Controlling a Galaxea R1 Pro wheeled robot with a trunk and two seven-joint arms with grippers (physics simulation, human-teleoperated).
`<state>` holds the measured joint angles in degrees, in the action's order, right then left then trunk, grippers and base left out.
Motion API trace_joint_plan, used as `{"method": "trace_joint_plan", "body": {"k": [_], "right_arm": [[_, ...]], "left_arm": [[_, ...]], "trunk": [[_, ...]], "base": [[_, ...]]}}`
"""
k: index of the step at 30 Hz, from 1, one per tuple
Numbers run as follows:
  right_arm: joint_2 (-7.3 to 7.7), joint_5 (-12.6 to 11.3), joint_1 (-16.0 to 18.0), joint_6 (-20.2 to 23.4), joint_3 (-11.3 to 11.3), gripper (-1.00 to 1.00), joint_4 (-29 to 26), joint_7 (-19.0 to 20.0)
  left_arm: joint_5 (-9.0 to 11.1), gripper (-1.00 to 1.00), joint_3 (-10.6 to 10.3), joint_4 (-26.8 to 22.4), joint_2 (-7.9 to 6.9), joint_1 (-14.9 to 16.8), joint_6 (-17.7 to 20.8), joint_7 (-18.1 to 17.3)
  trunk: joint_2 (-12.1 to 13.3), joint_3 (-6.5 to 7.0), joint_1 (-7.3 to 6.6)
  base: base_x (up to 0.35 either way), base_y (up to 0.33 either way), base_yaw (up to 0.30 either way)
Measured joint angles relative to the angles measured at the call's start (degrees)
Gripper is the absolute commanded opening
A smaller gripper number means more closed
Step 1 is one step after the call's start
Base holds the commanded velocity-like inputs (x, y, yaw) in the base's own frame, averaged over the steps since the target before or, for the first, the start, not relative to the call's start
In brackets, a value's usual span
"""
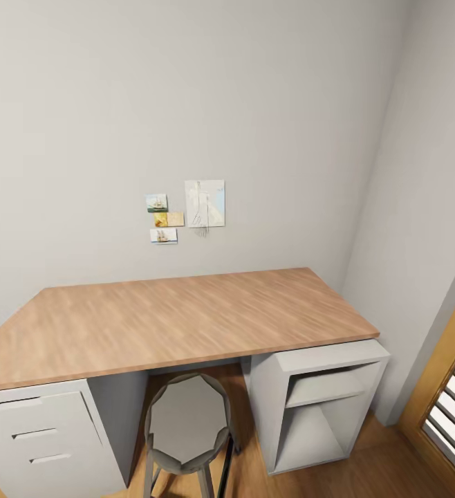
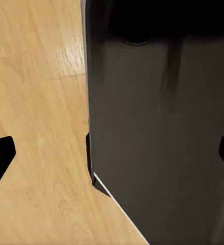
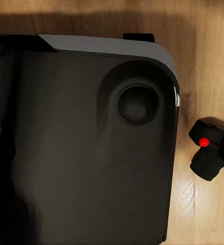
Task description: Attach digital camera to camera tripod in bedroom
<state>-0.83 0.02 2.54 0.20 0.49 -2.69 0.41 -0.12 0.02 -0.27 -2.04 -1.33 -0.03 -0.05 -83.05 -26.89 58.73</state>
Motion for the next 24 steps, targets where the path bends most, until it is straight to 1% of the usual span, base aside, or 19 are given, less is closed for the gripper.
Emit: {"method": "trace_joint_plan", "body": {"k": [24], "right_arm": [[0.19,-0.1,0.2,-0.6,-0.3,1.0,0.3,-0.4]], "left_arm": [[0.0,1.0,-0.1,-0.2,-0.11,0.4,-0.2,0.1]], "trunk": [[0.0,0.0,0.0]], "base": [[0.0,0.0,0.0]]}}
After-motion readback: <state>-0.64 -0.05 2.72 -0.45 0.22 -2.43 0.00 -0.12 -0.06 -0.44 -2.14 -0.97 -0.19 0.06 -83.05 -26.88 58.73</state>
